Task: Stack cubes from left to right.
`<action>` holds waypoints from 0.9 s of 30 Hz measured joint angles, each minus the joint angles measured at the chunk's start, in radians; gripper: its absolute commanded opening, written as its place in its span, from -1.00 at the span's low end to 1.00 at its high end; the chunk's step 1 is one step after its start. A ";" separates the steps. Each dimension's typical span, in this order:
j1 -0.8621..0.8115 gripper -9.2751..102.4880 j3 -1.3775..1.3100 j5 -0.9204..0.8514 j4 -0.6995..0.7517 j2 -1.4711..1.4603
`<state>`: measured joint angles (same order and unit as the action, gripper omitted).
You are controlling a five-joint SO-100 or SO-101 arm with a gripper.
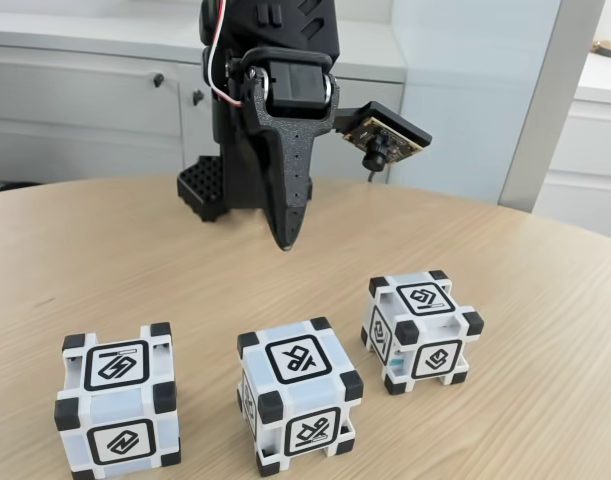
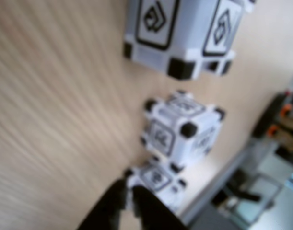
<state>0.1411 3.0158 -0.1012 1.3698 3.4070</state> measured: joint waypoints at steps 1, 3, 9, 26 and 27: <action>0.000 -0.84 0.000 -0.002 0.000 0.000; 0.000 -0.84 0.000 -0.005 0.000 0.000; 0.000 -0.84 0.000 -0.009 0.000 0.000; 0.000 -0.84 -0.014 -0.031 0.000 -0.012; 0.000 -0.84 -0.029 -0.029 0.000 -0.025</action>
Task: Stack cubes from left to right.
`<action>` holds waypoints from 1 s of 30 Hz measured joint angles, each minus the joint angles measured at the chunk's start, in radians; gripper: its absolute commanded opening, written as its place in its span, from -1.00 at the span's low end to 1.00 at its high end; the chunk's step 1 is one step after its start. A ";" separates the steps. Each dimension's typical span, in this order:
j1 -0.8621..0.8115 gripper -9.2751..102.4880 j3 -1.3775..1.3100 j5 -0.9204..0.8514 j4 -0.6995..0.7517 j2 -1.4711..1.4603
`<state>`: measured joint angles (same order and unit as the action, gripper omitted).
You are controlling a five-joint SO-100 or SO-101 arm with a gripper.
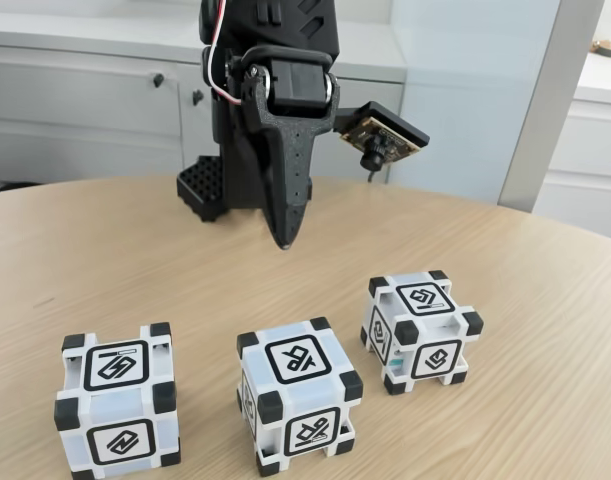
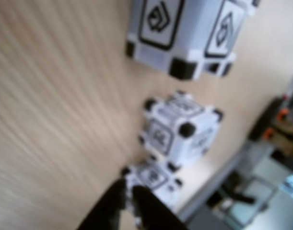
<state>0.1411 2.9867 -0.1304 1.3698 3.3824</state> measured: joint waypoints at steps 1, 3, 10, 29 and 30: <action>0.000 -0.84 -0.023 0.006 0.000 -0.015; 0.000 -0.84 -0.092 0.015 0.000 -0.077; 0.000 -0.84 -0.446 0.120 0.000 -0.525; 0.008 -0.83 -0.928 0.383 0.003 -1.517; 0.008 -0.82 -0.928 0.394 0.003 -1.517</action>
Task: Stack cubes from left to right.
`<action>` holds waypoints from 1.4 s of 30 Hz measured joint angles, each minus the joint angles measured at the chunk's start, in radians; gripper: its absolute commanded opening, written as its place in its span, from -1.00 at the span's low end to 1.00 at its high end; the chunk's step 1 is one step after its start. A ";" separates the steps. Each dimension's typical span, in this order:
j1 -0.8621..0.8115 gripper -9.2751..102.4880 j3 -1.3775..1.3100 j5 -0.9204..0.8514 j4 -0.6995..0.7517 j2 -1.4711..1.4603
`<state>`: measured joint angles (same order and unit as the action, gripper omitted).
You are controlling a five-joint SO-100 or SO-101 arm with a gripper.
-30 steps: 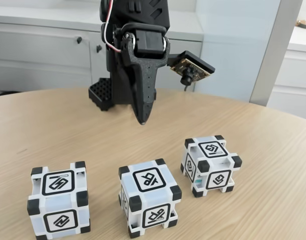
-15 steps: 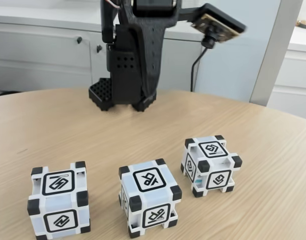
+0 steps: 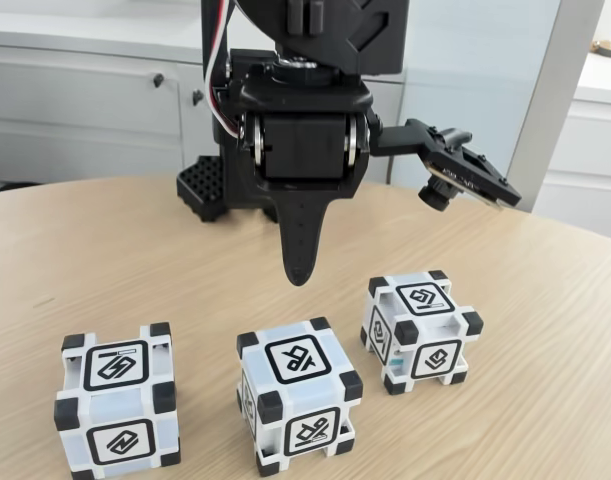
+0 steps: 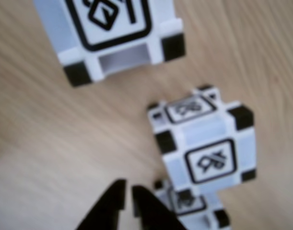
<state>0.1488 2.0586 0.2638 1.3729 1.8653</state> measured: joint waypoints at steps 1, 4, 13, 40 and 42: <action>0.000 -0.81 -0.002 0.011 0.000 0.000; 0.009 -0.80 -0.002 0.040 -0.002 0.000; 0.218 -0.70 -0.002 0.124 -0.002 0.000; 0.365 -0.16 -0.015 0.155 -0.034 -0.290; 0.364 -0.17 -0.020 0.137 -0.061 -0.319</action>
<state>0.5123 2.0387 0.4004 1.3116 1.5463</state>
